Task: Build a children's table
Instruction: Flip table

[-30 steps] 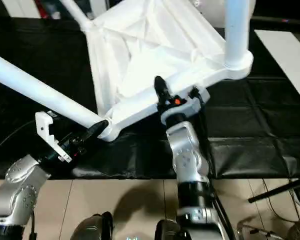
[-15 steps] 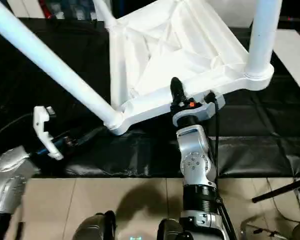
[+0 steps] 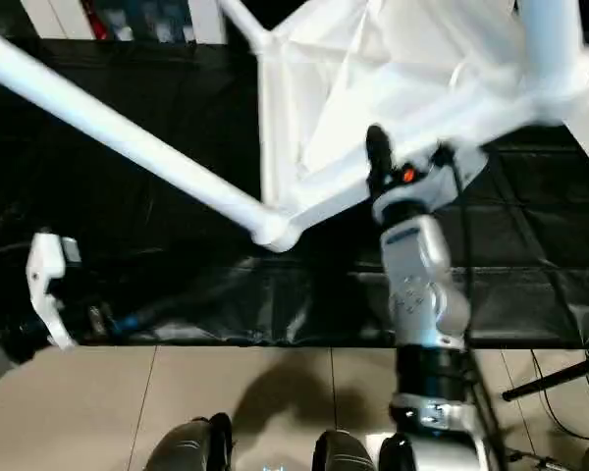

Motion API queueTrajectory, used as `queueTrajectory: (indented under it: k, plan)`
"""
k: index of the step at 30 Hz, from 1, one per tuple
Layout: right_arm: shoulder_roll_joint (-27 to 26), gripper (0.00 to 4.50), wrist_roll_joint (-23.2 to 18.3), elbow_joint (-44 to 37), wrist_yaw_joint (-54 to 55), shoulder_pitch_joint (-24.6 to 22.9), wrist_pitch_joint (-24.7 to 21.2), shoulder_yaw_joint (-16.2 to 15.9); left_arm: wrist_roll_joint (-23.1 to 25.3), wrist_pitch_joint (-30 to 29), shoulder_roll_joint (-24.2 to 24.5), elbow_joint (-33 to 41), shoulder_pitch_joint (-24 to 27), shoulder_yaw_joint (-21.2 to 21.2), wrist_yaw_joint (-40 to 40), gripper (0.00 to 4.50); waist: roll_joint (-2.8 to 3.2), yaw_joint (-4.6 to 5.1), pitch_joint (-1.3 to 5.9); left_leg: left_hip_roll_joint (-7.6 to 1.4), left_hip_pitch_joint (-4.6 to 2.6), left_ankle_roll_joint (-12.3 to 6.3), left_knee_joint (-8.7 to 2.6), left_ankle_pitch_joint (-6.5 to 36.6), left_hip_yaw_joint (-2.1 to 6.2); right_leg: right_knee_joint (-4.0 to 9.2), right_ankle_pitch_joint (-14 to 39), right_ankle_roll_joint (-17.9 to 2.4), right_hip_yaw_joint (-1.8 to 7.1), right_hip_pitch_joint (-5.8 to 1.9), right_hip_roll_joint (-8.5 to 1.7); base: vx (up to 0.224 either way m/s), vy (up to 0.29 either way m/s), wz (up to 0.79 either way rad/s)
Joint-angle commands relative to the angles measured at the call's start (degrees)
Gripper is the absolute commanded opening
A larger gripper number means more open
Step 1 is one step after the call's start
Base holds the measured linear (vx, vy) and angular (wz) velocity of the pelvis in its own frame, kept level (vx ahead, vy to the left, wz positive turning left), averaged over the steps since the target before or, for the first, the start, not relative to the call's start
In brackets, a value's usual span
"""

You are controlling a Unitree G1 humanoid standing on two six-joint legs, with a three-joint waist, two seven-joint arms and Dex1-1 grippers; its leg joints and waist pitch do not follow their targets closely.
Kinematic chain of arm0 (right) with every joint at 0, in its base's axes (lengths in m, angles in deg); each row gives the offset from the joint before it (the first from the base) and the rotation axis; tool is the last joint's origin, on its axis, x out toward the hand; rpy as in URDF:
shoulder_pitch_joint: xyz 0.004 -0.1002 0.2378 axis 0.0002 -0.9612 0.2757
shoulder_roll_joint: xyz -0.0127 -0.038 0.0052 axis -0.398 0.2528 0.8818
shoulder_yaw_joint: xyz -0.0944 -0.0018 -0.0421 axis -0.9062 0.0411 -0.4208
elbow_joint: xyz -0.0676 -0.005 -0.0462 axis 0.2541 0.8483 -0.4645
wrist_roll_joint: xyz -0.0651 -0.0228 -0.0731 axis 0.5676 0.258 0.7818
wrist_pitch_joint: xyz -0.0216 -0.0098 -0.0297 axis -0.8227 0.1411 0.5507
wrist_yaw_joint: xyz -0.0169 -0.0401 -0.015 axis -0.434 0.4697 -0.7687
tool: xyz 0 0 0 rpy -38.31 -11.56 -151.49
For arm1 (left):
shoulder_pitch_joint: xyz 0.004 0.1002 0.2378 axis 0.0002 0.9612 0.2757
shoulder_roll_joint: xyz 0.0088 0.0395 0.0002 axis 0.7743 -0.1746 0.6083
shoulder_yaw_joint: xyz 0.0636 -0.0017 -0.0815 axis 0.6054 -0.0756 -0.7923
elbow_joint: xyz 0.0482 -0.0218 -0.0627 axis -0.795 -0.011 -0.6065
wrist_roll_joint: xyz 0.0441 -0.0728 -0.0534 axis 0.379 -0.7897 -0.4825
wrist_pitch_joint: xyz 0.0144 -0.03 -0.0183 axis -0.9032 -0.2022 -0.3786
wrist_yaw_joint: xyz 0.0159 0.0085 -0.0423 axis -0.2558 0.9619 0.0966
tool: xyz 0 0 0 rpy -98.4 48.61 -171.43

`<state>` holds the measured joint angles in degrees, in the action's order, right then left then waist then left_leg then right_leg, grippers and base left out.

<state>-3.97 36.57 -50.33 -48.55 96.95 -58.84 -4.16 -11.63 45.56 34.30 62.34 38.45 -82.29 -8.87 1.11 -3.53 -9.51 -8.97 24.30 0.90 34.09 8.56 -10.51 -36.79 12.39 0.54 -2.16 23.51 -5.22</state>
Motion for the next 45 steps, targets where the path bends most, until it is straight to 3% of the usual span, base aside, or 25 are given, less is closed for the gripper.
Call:
queueTrajectory:
  k: [1,4,5,6,7,8,10,11,13,16,17,22,25,27,28,29,31,33,34,35,39,41,43,44,45]
  plan:
    - [3.0,2.08,6.6,-4.7,1.5,0.8,0.9,-0.6,-0.6,-3.2,1.4,4.2,-1.0,0.7,-2.2,4.50,0.32,0.59,4.72,-3.16,-2.78,0.84,-4.46,12.1,0.71,3.81,5.5,-12.0,2.37,-1.70,-2.35,0.000,0.000,0.00]
    - [4.2,2.08,9.6,-6.1,3.1,0.9,-1.2,-2.2,-0.9,-7.6,2.7,8.5,-4.3,0.5,-5.0,4.50,0.16,0.64,4.73,-3.07,-2.84,1.90,-4.44,12.5,0.80,3.73,6.9,-10.5,2.38,-1.63,-2.19,0.000,0.000,0.00]
    - [5.2,2.08,11.3,-6.9,4.3,1.0,-3.6,-3.4,-0.6,-9.9,3.8,10.0,-8.6,-0.1,-6.5,4.50,-0.30,0.65,4.69,-2.94,-2.85,2.53,-4.45,12.8,0.79,3.94,8.5,-9.5,2.41,-1.67,-2.14,0.000,0.000,0.00]
    - [5.7,2.08,12.0,-7.2,4.8,1.0,-5.0,-4.0,-0.6,-10.6,4.0,10.3,-10.6,-0.6,-7.0,4.50,-0.12,0.61,4.69,-2.88,-2.95,2.75,-4.39,12.8,0.79,3.92,8.9,-9.3,2.45,-1.54,-2.15,0.000,0.000,0.00]
    - [5.8,2.08,12.1,-7.2,4.9,1.0,-5.1,-4.0,-0.6,-10.6,4.1,10.3,-10.8,-0.6,-7.0,4.50,-0.05,0.71,4.74,-2.77,-2.85,3.29,-4.34,12.6,0.83,3.90,9.1,-8.9,2.41,-1.64,-2.07,0.000,0.000,0.00]
    - [6.7,2.08,13.1,-7.4,5.4,1.1,-6.9,-5.0,0.2,-11.1,4.7,10.4,-14.0,-0.9,-7.6,4.50,-0.67,0.92,4.77,-2.76,-2.64,3.22,-4.33,12.2,0.81,3.99,8.8,-8.7,2.44,-1.78,-2.06,0.000,0.000,0.00]
    - [8.3,2.08,14.0,-7.7,5.5,1.3,-9.8,-6.7,0.9,-11.2,5.7,10.5,-18.2,-1.0,-8.2,4.50,-0.48,0.99,5.04,-2.64,-2.59,3.29,-4.11,10.5,0.85,3.70,7.1,-8.3,2.42,-1.85,-2.01,0.000,0.000,0.00]
    - [9.0,2.08,14.8,-8.0,6.0,1.4,-11.2,-7.4,1.5,-11.0,6.0,10.3,-20.8,-0.9,-8.7,4.50,-0.86,1.07,5.31,-2.60,-2.58,3.16,-3.91,9.2,0.80,3.57,5.0,-8.2,2.39,-2.04,-1.85,0.000,0.000,0.00]
    - [9.9,2.08,15.7,-8.5,6.6,1.9,-13.3,-8.1,1.5,-11.9,6.0,10.2,-25.3,-1.2,-10.3,4.50,-0.96,1.05,5.53,-2.54,-2.49,3.13,-3.70,7.7,0.78,3.30,3.1,-8.6,2.35,-2.16,-1.82,0.000,0.000,0.00]
    - [10.4,2.08,17.2,-8.8,8.2,3.0,-15.8,-8.4,6.8,-8.9,8.2,9.6,-30.6,1.1,-9.6,4.50,-1.03,1.08,5.50,-2.49,-2.30,3.34,-3.66,7.7,0.76,3.48,4.0,-8.3,2.36,-2.24,-1.92,0.000,0.000,0.00]
    - [10.5,2.07,17.8,-9.0,8.7,3.4,-17.0,-8.8,7.9,-7.8,8.7,9.2,-32.6,1.6,-9.2,4.50,-1.19,1.16,5.79,-2.64,-2.40,3.68,-3.56,7.9,0.73,3.50,4.2,-8.0,2.41,-2.31,-1.98,0.000,0.000,0.00]
    - [10.5,2.07,18.3,-9.3,9.1,4.3,-18.8,-10.1,8.7,-6.1,8.4,8.5,-38.7,1.8,-9.7,4.50,-1.15,0.92,5.99,-2.79,-2.82,5.77,-3.67,10.6,0.70,3.40,5.6,-8.5,2.31,-1.85,-1.86,0.000,0.000,0.00]
    - [10.0,2.07,18.6,-9.3,9.2,4.1,-20.0,-11.1,8.3,-5.4,8.2,9.0,-41.2,2.2,-9.3,4.50,-1.63,0.88,6.09,-2.87,-2.64,6.52,-3.69,11.3,0.76,3.39,6.4,-8.2,2.32,-1.99,-2.03,0.000,0.000,0.00]
    - [9.2,2.07,18.7,-8.4,8.1,3.9,-24.8,-12.6,7.2,-4.8,7.4,9.7,-42.6,2.6,-8.2,4.50,-1.69,0.90,6.23,-2.85,-2.58,6.74,-3.66,10.8,0.76,3.30,5.8,-8.1,2.33,-2.03,-2.01,0.000,0.000,0.00]
    - [9.1,2.59,18.7,-8.4,8.1,3.9,-25.1,-12.7,7.2,-4.7,7.3,9.7,-42.6,2.7,-8.2,4.50,-1.63,0.88,6.26,-2.82,-2.53,7.00,-3.71,10.8,0.77,3.27,5.7,-8.0,2.30,-1.99,-1.99,0.000,0.000,0.00]
    - [8.5,2.72,18.5,-7.8,7.3,4.0,-26.9,-13.4,7.8,-3.7,7.1,9.2,-43.0,3.0,-8.1,4.50,-1.66,0.99,6.44,-2.88,-2.61,7.39,-3.71,11.0,0.80,3.22,5.4,-7.8,2.26,-1.97,-1.95,0.000,0.000,0.00]
    - [8.2,2.88,18.2,-7.5,6.6,4.1,-27.1,-13.7,9.2,-2.8,7.4,8.8,-43.4,3.2,-8.6,4.50,-1.55,1.08,6.53,-2.91,-2.66,8.28,-3.81,12.5,0.88,3.30,5.8,-7.6,2.24,-1.86,-1.89,0.000,0.000,0.00]
    - [8.0,2.88,18.2,-7.1,6.1,4.2,-27.1,-14.0,12.5,-1.2,8.4,7.4,-44.2,3.7,-9.3,4.50,-1.86,1.19,6.66,-3.02,-2.67,8.95,-3.82,14.3,0.95,3.42,6.9,-7.0,2.27,-1.83,-1.87,0.000,0.000,0.00]
    - [8.0,3.14,18.3,-6.5,5.9,4.3,-27.0,-14.1,14.9,0.3,8.8,5.8,-45.1,4.2,-10.1,4.50,-2.12,1.26,6.70,-3.00,-2.65,8.97,-3.85,15.1,0.96,3.68,8.4,-6.5,2.33,-1.86,-1.87,0.000,0.000,0.00]
    - [8.0,3.18,18.5,-5.7,5.6,4.4,-26.8,-14.2,18.2,2.3,9.2,3.5,-46.3,4.9,-11.5,4.50,-1.91,1.20,6.59,-3.04,-2.82,9.24,-3.86,16.4,0.95,3.87,10.7,-6.0,2.42,-1.56,-2.00,0.000,0.000,0.00]
    - [8.2,3.57,19.9,-4.7,5.5,4.3,-25.8,-14.5,23.5,5.8,10.2,-0.4,-48.1,6.0,-13.8,4.50,-2.05,1.28,6.63,-3.16,-2.71,9.62,-3.93,16.6,1.09,3.93,11.5,-5.8,2.44,-1.48,-2.14,0.000,0.000,0.00]
    - [9.0,3.63,23.1,-3.3,4.9,3.4,-21.6,-16.1,28.7,9.4,11.8,-3.9,-48.8,6.7,-16.0,4.50,-1.91,1.26,6.77,-3.16,-2.51,9.70,-3.91,15.6,1.11,3.83,9.7,-5.9,2.40,-1.50,-2.11,0.000,0.000,0.00]
    - [8.6,3.63,23.6,-1.7,3.9,2.6,-18.0,-16.3,31.9,12.0,12.5,-6.0,-49.1,6.8,-17.6,4.50,-1.85,1.24,6.86,-3.22,-2.54,9.35,-3.78,15.2,1.05,3.76,8.4,-6.4,2.46,-1.53,-2.29,0.000,0.000,0.00]
    - [7.9,3.63,24.4,0.3,4.7,2.2,-14.5,-16.1,33.5,13.6,13.0,-7.4,-49.1,6.8,-18.3,4.50,-1.31,1.11,6.84,-3.20,-2.58,9.28,-3.74,15.0,1.10,3.61,7.6,-7.1,2.40,-1.46,-2.33,0.000,0.000,0.00]
    - [7.8,3.63,24.5,0.5,4.8,2.2,-14.3,-16.1,33.6,13.7,13.0,-7.5,-49.1,6.8,-18.3,4.50,-1.31,1.11,6.84,-3.20,-2.58,9.28,-3.74,15.0,1.10,3.61,7.6,-7.1,2.40,-1.46,-2.33,0.000,0.000,0.00]
